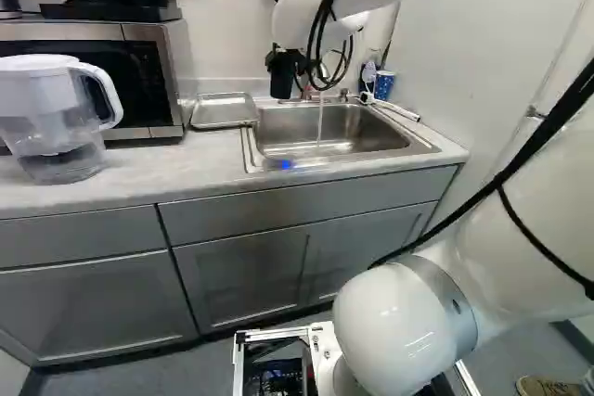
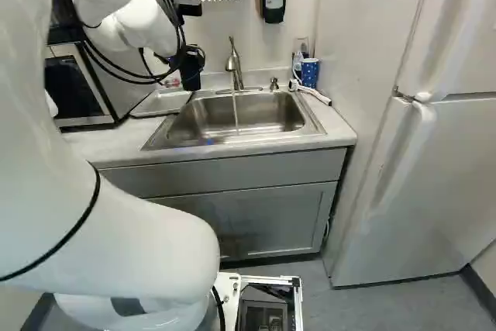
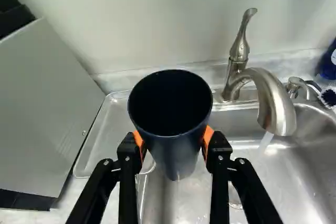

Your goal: Rinse the cup and place it in the tray

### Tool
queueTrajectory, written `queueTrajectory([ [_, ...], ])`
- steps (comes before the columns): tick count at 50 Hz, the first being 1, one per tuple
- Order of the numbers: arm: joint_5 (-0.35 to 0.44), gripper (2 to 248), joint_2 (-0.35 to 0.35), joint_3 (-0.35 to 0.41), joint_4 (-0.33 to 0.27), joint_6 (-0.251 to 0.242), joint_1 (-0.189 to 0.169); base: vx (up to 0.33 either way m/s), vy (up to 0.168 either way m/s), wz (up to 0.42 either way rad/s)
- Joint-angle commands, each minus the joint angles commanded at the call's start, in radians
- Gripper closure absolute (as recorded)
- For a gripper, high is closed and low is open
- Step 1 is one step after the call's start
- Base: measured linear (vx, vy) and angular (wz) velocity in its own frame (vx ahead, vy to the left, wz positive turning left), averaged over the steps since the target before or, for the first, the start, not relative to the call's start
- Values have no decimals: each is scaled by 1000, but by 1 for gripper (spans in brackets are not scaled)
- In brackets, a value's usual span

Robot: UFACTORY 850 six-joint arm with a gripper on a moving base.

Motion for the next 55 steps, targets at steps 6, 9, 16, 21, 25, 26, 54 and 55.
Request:
queueTrajectory([
  [6,1,127,-22,-20,0,0,16,0,0,0],
  [9,3,127,-32,-29,0,0,24,0,0,0],
  [16,12,127,-53,-48,0,0,44,0,0,0],
  [21,19,127,-67,-61,0,0,58,0,0,0],
  [25,27,127,-78,-72,0,0,70,0,0,0],
  [26,30,127,-82,-75,0,0,73,0,0,0],
  [54,68,127,-132,-122,-59,0,142,0,0,0],
  [55,70,127,-134,-122,-64,0,142,0,0,0],
])
